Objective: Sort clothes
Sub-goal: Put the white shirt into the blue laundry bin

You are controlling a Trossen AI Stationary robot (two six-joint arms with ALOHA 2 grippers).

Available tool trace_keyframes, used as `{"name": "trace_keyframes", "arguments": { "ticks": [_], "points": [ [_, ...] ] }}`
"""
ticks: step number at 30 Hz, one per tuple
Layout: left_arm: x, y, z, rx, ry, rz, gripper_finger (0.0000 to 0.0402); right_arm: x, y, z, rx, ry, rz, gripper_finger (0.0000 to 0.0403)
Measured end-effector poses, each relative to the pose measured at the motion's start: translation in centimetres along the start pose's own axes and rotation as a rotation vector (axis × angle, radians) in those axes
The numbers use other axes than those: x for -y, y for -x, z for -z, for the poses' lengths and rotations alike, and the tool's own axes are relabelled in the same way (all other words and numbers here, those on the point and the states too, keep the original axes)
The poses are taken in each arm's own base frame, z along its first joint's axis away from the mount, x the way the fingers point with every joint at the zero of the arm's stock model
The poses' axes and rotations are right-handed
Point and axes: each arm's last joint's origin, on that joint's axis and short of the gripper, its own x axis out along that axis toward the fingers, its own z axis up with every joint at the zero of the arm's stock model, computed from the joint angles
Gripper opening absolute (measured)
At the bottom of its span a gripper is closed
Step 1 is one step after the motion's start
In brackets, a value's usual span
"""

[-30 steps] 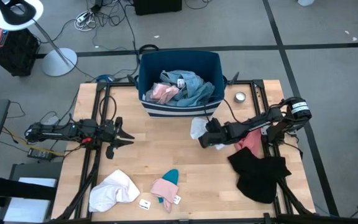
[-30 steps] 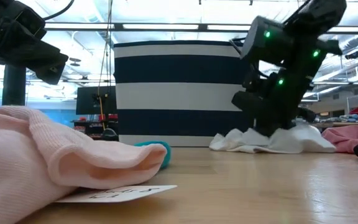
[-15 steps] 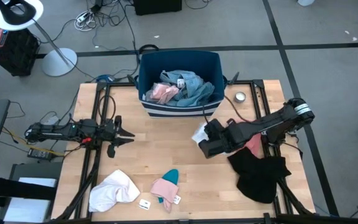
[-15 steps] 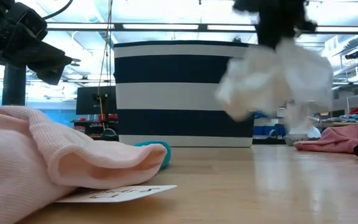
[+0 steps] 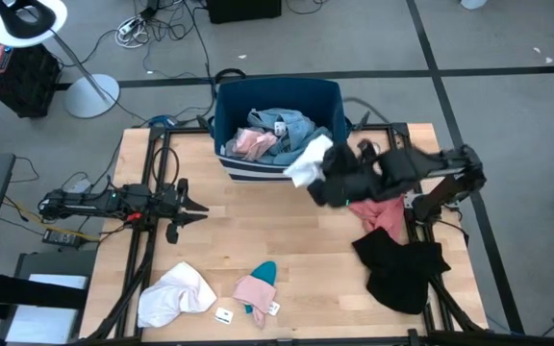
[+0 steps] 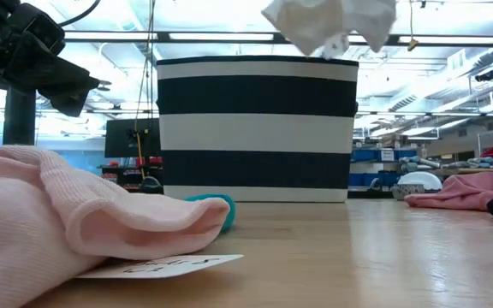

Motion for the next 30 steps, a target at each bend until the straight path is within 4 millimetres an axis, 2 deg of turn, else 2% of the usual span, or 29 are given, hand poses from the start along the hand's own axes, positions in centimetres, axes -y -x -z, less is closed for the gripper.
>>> {"name": "trace_keyframes", "arguments": {
  "ticks": [7,12,15,17,22,30],
  "points": [
    [0.0,0.0,0.0,0.0,0.0,0.0,0.0099,2.7,-0.8,-5.9,0.17,-0.026,0.0,0.0027],
    [0.0,0.0,0.0,0.0,0.0,0.0,0.0099,4.3,-3.0,-9.1,0.262,-0.055,-0.041,0.0027],
    [0.0,0.0,0.0,0.0,0.0,0.0,0.0099,5.2,-4.9,-9.9,0.243,-0.067,-0.026,0.0027],
    [0.0,0.0,0.0,0.0,0.0,0.0,0.0099,5.4,-6.4,-9.9,0.212,-0.069,-0.005,0.0027],
    [0.0,0.0,0.0,-0.001,0.0,-0.001,0.0099,4.7,-10.2,-8.4,0.078,-0.036,0.029,0.0027],
    [0.0,0.0,0.0,-0.003,0.0,-0.001,0.0099,3.4,-15.4,-2.8,-0.193,-0.1,0.037,0.0033]
  ]
}}
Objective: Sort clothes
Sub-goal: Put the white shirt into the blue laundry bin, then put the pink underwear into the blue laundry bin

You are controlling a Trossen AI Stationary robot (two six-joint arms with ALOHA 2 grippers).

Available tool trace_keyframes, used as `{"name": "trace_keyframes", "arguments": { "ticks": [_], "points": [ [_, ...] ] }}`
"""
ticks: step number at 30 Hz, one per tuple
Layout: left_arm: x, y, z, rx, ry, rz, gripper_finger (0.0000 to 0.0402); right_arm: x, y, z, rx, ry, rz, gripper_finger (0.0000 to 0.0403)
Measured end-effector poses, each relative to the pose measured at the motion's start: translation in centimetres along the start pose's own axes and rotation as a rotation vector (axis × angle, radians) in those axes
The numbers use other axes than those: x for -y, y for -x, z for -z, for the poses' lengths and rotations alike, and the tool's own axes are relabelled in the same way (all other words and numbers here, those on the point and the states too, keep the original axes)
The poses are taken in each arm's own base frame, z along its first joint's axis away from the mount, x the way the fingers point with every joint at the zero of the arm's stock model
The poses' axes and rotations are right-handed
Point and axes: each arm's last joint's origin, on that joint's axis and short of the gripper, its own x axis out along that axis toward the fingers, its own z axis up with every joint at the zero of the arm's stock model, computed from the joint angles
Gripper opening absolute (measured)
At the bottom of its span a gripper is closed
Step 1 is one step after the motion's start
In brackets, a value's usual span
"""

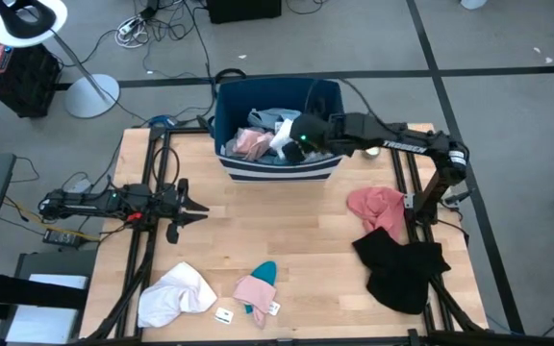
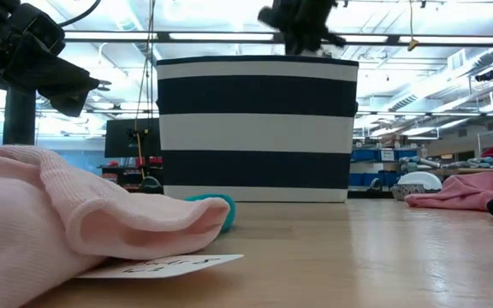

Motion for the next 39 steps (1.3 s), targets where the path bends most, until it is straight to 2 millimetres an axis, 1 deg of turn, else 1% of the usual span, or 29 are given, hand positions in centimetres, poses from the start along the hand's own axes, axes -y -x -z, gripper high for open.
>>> {"name": "trace_keyframes", "arguments": {
  "ticks": [5,7,9,12,15,18,21,23,27,30,33,39],
  "points": [
    [0.0,0.0,0.0,0.001,0.0,0.0,0.0099,-0.1,-3.0,2.4,-0.109,-0.034,-0.028,0.0026],
    [0.0,0.0,0.0,0.001,0.0,0.0,0.0099,0.1,-3.6,2.6,-0.124,-0.05,-0.035,0.0029],
    [0.0,0.0,0.0,0.001,0.0,0.0,0.0099,0.2,-3.7,2.5,-0.126,-0.06,-0.04,0.0052],
    [0.0,0.0,0.0,0.001,0.0,0.0,0.0099,0.3,-3.3,1.9,-0.111,-0.073,-0.056,0.0105],
    [0.0,0.0,0.0,0.001,0.0,0.0,0.0099,0.2,-2.0,0.6,-0.064,-0.079,-0.096,0.0157],
    [0.0,0.0,0.0,0.001,0.0,0.0,0.0099,0.1,-0.5,-0.5,-0.035,-0.062,-0.124,0.0201],
    [0.0,0.0,0.0,0.001,0.0,0.001,0.0099,0.2,1.4,-1.6,-0.012,-0.064,-0.145,0.0233],
    [0.0,0.0,0.0,0.001,0.001,0.0,0.0099,0.2,2.5,-1.9,0.0,-0.049,-0.145,0.0246],
    [0.0,0.0,0.0,0.001,0.0,0.0,0.0099,0.0,5.0,-1.9,0.028,-0.01,-0.111,0.0254],
    [0.0,0.0,0.0,0.001,0.0,0.0,0.0099,-0.4,6.9,-1.2,0.05,0.035,-0.061,0.0249],
    [0.0,0.0,0.0,0.001,0.0,0.0,0.0099,-0.7,9.0,0.1,0.093,0.059,-0.027,0.0241],
    [0.0,0.0,0.0,0.0,0.0,0.0,0.0099,-0.4,13.1,3.0,0.134,0.055,0.012,0.0229]
  ]
}}
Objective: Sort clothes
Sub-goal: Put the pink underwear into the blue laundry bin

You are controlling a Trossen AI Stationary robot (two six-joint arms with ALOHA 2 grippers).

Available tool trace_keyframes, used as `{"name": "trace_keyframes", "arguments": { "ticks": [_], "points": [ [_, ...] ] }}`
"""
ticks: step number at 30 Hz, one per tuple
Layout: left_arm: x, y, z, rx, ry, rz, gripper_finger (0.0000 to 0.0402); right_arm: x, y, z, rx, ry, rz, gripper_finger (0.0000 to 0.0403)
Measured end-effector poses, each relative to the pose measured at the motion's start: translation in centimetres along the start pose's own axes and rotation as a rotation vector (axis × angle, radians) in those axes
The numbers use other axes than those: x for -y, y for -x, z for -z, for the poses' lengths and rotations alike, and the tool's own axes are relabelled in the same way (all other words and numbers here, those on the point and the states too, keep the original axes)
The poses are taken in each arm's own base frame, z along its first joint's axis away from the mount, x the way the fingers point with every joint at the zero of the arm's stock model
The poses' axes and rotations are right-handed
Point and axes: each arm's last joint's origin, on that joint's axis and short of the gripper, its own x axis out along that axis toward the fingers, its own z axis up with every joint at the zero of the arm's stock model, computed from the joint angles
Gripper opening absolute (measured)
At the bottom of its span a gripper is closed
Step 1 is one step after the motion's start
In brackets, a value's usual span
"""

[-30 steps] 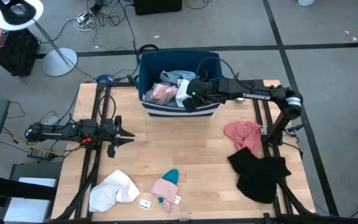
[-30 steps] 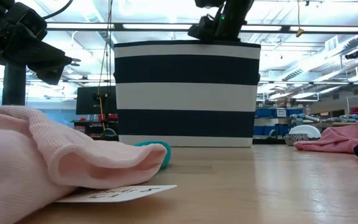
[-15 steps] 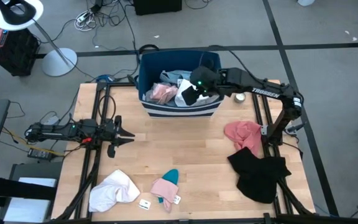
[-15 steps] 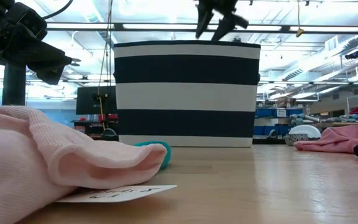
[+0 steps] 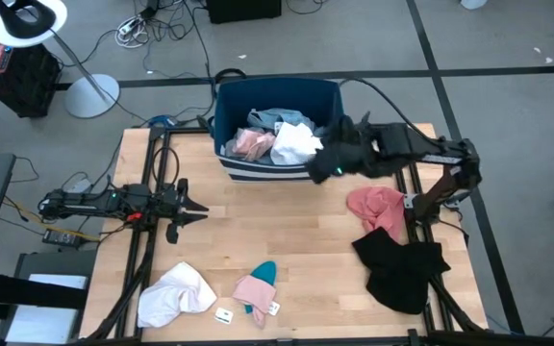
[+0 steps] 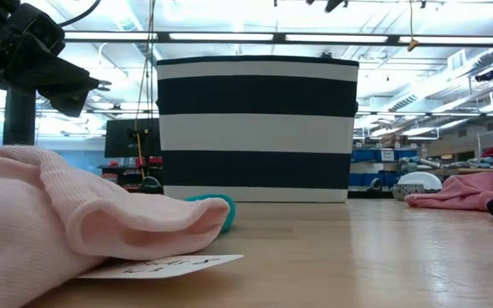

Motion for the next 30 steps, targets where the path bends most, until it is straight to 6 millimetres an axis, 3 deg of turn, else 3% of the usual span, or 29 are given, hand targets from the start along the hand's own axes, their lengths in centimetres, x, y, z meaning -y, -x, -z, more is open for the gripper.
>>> {"name": "trace_keyframes", "arguments": {
  "ticks": [6,11,16,23,30],
  "points": [
    [0.0,0.0,0.0,0.0,0.0,0.0,0.0099,-0.2,2.9,2.6,-0.007,-0.024,-0.027,0.0227],
    [0.0,0.0,0.0,0.0,0.0,0.0,0.0099,-0.6,3.2,5.4,-0.029,-0.05,-0.024,0.0226],
    [0.0,0.0,0.0,0.0,0.006,0.0,0.0099,-0.8,2.1,9.5,-0.077,-0.103,0.023,0.0226],
    [0.0,0.0,0.0,0.001,0.007,0.0,0.0099,1.1,-0.2,16.0,-0.243,-0.254,0.106,0.0222],
    [0.0,0.0,0.0,0.001,0.007,0.0,0.0099,2.8,-3.5,20.5,-0.425,-0.343,0.157,0.0218]
  ]
}}
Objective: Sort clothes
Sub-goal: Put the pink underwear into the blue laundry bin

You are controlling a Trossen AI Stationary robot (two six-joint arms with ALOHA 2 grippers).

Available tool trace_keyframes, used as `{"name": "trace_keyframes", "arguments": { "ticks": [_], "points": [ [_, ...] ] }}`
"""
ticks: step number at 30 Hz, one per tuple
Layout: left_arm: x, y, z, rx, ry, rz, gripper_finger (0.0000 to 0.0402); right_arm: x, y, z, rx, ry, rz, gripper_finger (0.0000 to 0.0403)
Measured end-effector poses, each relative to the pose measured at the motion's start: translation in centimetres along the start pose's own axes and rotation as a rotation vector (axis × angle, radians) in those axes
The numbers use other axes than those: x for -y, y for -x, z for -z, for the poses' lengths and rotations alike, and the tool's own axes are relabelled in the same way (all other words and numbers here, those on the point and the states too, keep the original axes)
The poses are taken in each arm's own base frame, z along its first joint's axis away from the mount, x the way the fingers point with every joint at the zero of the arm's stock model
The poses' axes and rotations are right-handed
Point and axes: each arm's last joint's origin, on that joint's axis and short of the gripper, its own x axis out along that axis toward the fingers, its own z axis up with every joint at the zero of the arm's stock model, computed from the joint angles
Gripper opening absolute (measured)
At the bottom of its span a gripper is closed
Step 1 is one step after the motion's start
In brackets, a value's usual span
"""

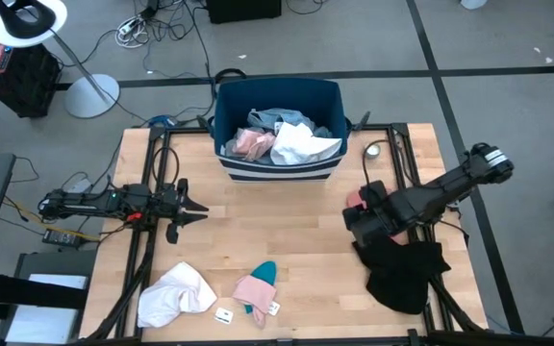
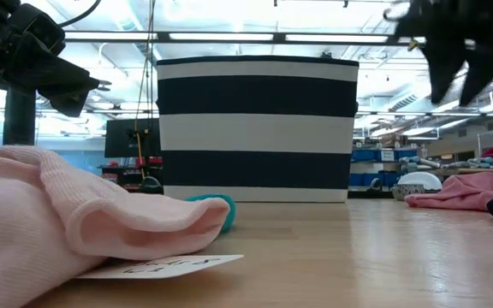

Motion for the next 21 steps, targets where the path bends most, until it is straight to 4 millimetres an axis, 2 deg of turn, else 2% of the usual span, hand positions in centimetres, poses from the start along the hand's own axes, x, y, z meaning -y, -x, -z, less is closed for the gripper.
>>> {"name": "trace_keyframes", "arguments": {
  "ticks": [8,14,17,20,21],
  "points": [
    [0.0,0.0,0.0,0.0,0.0,0.0,0.0099,1.3,-6.6,1.4,-0.133,-0.072,0.071,0.0219],
    [0.0,0.0,0.0,0.0,0.0,0.0,0.0099,2.7,-10.9,2.4,-0.135,-0.109,0.055,0.0213],
    [0.0,0.0,0.0,0.0,0.0,0.0,0.0099,3.2,-11.7,2.6,-0.151,-0.113,0.057,0.0158],
    [0.0,0.0,0.0,0.0,0.0,0.0,0.0099,3.0,-11.4,2.4,-0.157,-0.064,0.053,0.0045],
    [0.0,0.0,0.0,0.0,0.001,0.0,0.0099,2.8,-11.0,2.2,-0.159,-0.047,0.053,0.0024]
  ]
}}
